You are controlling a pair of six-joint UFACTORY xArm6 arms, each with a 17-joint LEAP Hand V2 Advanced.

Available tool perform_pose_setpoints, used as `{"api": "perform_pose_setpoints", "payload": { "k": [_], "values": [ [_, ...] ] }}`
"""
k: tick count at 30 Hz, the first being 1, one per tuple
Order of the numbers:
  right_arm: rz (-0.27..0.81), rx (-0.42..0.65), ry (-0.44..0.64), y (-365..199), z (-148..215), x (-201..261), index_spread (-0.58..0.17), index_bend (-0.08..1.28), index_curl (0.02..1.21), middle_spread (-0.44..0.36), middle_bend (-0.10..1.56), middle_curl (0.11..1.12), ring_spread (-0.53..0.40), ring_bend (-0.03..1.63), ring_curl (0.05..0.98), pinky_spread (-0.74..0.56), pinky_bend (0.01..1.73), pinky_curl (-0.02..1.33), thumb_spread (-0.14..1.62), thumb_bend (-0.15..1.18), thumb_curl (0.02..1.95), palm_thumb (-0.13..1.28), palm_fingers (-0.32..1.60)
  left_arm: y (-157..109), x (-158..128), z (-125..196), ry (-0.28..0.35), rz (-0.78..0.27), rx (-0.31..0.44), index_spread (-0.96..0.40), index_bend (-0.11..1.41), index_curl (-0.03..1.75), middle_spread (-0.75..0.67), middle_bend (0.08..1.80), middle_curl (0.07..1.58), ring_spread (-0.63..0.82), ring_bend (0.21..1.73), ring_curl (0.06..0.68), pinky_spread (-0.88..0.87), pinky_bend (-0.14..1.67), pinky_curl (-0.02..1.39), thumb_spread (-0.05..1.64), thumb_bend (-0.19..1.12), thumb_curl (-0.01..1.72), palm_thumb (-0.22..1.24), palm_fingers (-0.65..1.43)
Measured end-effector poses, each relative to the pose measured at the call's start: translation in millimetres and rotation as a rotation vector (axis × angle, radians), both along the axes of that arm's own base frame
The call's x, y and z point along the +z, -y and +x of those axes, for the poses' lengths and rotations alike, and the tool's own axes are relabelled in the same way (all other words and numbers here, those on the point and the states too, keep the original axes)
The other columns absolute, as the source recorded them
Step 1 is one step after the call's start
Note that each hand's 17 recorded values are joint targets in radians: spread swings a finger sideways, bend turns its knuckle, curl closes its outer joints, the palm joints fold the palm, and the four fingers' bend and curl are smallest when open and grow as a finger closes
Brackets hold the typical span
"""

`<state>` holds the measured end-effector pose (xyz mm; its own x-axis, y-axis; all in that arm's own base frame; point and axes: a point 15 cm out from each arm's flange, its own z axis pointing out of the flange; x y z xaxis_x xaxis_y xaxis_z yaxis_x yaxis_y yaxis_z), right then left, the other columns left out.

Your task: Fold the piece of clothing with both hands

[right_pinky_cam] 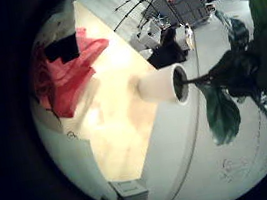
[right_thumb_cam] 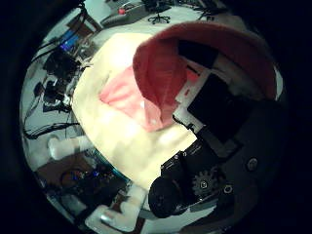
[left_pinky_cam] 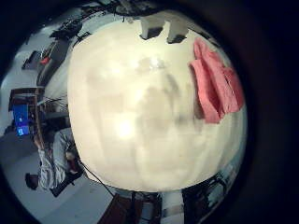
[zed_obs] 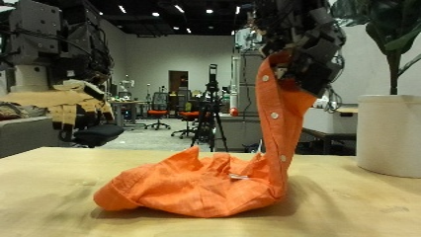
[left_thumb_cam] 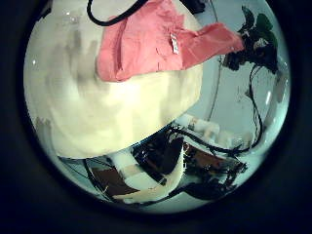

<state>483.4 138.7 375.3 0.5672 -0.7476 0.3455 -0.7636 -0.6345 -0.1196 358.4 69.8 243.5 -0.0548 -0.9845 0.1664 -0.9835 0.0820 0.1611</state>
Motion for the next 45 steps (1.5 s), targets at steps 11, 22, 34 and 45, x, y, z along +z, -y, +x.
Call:
{"api": "perform_pose_setpoints", "payload": {
  "k": [11,22,34,45],
  "values": [
    [0.033,0.156,-0.113,-123,-5,-47,-0.250,1.07,0.81,-0.137,1.25,0.75,-0.215,1.35,0.605,-0.33,1.22,0.66,1.06,-0.01,0.65,1.04,1.18,-15,9,-6,0.018,0.000,0.039,0.06,0.17,0.31,0.39,0.18,0.25,0.58,0.37,0.227,0.55,0.21,0.32,0.98,-0.03,0.30,0.08,-0.02],
    [0.151,0.159,-0.325,-181,-25,-137,-0.250,1.06,0.80,-0.136,1.25,0.74,-0.215,1.35,0.600,-0.33,1.23,0.65,1.09,-0.02,0.65,1.01,1.16,-20,10,-8,0.025,-0.007,0.055,0.05,0.16,0.31,0.39,0.18,0.26,0.58,0.37,0.229,0.55,0.21,0.32,0.98,-0.03,0.30,0.08,-0.02],
    [0.470,0.226,-0.304,-226,-6,-119,-0.373,0.36,0.57,-0.150,0.79,0.57,-0.221,1.17,0.519,-0.38,1.06,0.57,1.26,-0.01,0.51,0.85,0.07,-14,2,-16,-0.001,-0.007,0.058,0.05,0.17,0.31,0.38,0.18,0.27,0.58,0.37,0.227,0.55,0.21,0.32,0.98,-0.03,0.30,0.08,-0.02],
    [0.561,0.169,-0.124,-166,24,-12,-0.432,0.27,0.43,-0.098,0.48,0.41,-0.022,0.82,0.345,0.19,0.89,0.43,1.28,0.04,0.52,1.02,0.03,-7,15,-28,0.016,0.000,0.058,0.05,0.17,0.31,0.38,0.18,0.27,0.58,0.37,0.226,0.55,0.21,0.32,0.98,-0.03,0.30,0.08,-0.02]
  ]
}}
